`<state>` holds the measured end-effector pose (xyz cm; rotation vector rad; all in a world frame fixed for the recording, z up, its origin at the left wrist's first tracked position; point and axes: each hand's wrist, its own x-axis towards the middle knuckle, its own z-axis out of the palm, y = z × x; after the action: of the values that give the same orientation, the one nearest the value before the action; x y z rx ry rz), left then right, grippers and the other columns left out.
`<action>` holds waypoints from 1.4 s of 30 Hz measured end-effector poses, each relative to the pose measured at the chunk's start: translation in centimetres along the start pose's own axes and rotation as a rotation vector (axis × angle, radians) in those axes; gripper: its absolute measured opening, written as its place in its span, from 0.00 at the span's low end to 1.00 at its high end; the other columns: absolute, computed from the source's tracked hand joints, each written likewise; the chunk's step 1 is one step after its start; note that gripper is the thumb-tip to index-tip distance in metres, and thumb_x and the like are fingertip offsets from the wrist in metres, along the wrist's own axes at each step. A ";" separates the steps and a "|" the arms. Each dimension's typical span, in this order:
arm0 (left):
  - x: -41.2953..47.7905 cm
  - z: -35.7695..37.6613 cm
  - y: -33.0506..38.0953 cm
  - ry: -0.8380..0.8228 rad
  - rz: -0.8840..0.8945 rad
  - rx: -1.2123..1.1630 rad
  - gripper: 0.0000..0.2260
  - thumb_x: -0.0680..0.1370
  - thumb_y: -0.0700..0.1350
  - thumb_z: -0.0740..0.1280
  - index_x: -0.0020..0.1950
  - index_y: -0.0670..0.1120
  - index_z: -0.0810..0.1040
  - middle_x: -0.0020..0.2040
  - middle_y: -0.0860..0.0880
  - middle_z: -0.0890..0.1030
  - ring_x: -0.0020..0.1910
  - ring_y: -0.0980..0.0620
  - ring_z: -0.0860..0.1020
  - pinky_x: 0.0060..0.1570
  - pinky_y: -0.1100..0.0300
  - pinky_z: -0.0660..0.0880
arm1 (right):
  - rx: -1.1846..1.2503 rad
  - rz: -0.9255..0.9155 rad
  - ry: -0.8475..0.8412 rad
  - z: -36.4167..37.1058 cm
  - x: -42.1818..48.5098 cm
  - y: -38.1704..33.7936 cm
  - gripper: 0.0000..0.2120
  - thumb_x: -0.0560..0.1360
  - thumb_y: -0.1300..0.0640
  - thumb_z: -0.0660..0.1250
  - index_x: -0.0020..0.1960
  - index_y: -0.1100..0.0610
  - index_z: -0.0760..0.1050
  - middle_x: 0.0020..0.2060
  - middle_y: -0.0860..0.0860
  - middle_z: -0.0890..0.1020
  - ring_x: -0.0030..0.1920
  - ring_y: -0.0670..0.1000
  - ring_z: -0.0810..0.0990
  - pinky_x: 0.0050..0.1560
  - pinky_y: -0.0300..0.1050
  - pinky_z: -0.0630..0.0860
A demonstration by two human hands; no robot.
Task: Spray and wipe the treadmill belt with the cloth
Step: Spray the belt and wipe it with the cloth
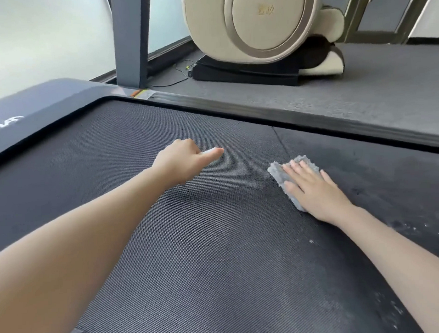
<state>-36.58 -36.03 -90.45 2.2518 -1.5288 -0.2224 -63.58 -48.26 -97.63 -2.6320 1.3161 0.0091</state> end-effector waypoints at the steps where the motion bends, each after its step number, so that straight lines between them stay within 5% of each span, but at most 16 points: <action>1: 0.4 0.1 0.4 0.008 -0.017 0.002 0.32 0.74 0.70 0.59 0.24 0.44 0.73 0.23 0.49 0.78 0.27 0.48 0.80 0.47 0.52 0.79 | -0.002 -0.003 0.016 0.2 0.0 0.2 0.26 0.80 0.41 0.41 0.77 0.43 0.42 0.77 0.40 0.42 0.75 0.40 0.38 0.75 0.49 0.38; 6: 2.8 0.8 2.0 0.215 -0.066 0.023 0.31 0.69 0.67 0.56 0.32 0.38 0.75 0.32 0.43 0.81 0.37 0.42 0.80 0.39 0.56 0.74 | -0.015 -0.015 0.068 0.8 0.2 0.3 0.26 0.80 0.41 0.40 0.77 0.43 0.41 0.76 0.40 0.42 0.75 0.40 0.37 0.76 0.50 0.38; 12: 5.0 0.6 2.4 0.120 -0.110 0.028 0.33 0.72 0.71 0.55 0.34 0.41 0.79 0.34 0.45 0.83 0.34 0.45 0.82 0.48 0.54 0.77 | -0.026 -0.018 0.090 1.0 0.1 0.3 0.26 0.80 0.41 0.40 0.77 0.42 0.42 0.76 0.39 0.42 0.75 0.40 0.38 0.75 0.49 0.37; 18: 4.4 0.7 2.1 0.273 -0.087 0.101 0.28 0.76 0.64 0.59 0.27 0.43 0.68 0.31 0.44 0.74 0.38 0.40 0.75 0.39 0.55 0.66 | -0.003 -0.011 0.093 0.9 0.1 0.2 0.25 0.80 0.41 0.42 0.77 0.41 0.43 0.75 0.37 0.43 0.74 0.38 0.37 0.74 0.48 0.36; 23: 3.4 -0.1 -0.6 0.142 -0.105 0.048 0.34 0.68 0.71 0.53 0.33 0.40 0.78 0.34 0.43 0.82 0.36 0.42 0.82 0.49 0.52 0.78 | 0.027 -0.049 0.042 0.2 1.6 0.9 0.26 0.80 0.40 0.40 0.77 0.42 0.43 0.75 0.37 0.42 0.74 0.38 0.37 0.75 0.49 0.35; 27: 2.3 -1.0 -1.9 0.136 -0.063 0.051 0.36 0.67 0.74 0.52 0.32 0.40 0.77 0.34 0.43 0.82 0.36 0.42 0.82 0.48 0.51 0.79 | 0.004 0.129 0.059 -0.2 6.5 0.4 0.26 0.81 0.42 0.40 0.78 0.45 0.44 0.77 0.42 0.44 0.76 0.43 0.40 0.75 0.53 0.38; 30: 1.5 -1.6 -2.6 0.138 0.009 0.090 0.34 0.69 0.73 0.54 0.27 0.42 0.70 0.29 0.45 0.79 0.33 0.43 0.79 0.38 0.55 0.73 | -0.029 0.257 0.065 -0.2 10.5 -2.9 0.26 0.81 0.44 0.39 0.78 0.48 0.46 0.78 0.45 0.45 0.77 0.47 0.42 0.75 0.56 0.40; 33: 0.9 -1.7 -3.1 0.151 0.078 0.131 0.33 0.70 0.73 0.55 0.25 0.44 0.63 0.24 0.49 0.71 0.28 0.46 0.72 0.32 0.56 0.64 | -0.051 0.078 0.074 0.2 12.3 -8.6 0.26 0.81 0.44 0.39 0.78 0.48 0.47 0.78 0.46 0.47 0.77 0.49 0.43 0.74 0.57 0.42; 38: 1.2 -1.3 -3.5 0.158 0.145 0.105 0.34 0.65 0.76 0.49 0.24 0.44 0.63 0.21 0.51 0.66 0.24 0.50 0.67 0.28 0.57 0.60 | -0.014 -0.577 0.073 2.2 4.5 -16.5 0.31 0.76 0.39 0.38 0.77 0.45 0.47 0.77 0.42 0.46 0.76 0.44 0.38 0.74 0.50 0.35; 42: 1.3 -1.6 -3.5 0.191 0.177 0.089 0.34 0.65 0.76 0.49 0.24 0.43 0.61 0.20 0.51 0.65 0.23 0.51 0.66 0.26 0.58 0.58 | -0.040 -0.593 0.045 1.7 4.5 -14.0 0.32 0.74 0.36 0.37 0.77 0.44 0.43 0.76 0.39 0.44 0.75 0.40 0.37 0.75 0.49 0.34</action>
<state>-32.52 -35.76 -90.30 2.1182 -1.6494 0.1105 -49.64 -43.31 -97.29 -2.9598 0.5047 -0.1121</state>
